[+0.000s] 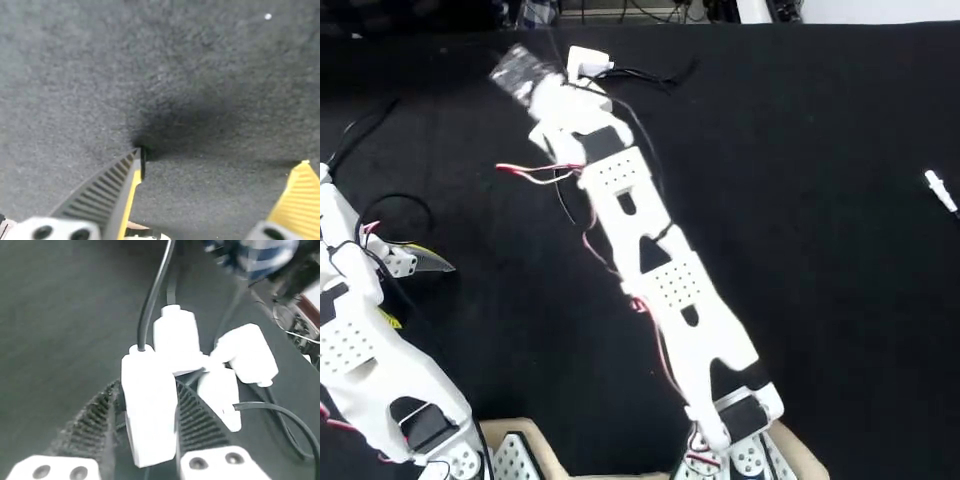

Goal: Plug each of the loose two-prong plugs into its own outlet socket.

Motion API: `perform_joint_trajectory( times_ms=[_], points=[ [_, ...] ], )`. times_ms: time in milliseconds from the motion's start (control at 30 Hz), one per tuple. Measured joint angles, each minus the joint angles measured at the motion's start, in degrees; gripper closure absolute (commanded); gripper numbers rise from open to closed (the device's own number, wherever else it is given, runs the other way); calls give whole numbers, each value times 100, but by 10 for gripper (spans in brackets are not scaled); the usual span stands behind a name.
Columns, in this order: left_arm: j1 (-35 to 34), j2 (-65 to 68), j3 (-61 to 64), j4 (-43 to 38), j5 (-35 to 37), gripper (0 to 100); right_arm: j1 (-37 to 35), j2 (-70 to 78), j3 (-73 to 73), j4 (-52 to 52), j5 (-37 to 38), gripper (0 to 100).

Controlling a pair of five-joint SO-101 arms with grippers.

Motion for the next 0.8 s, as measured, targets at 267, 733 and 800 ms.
perform_joint_trajectory(
  times_ms=[267,733,800],
  points=[
    [0,0,0,0,0,568,229,484,0,-730,-765,662],
    [0,0,0,-18,0,568,-378,-387,-360,1064,-853,662],
    [18,-9,53,-62,0,568,-448,-730,-360,1380,-853,662]
  ],
)
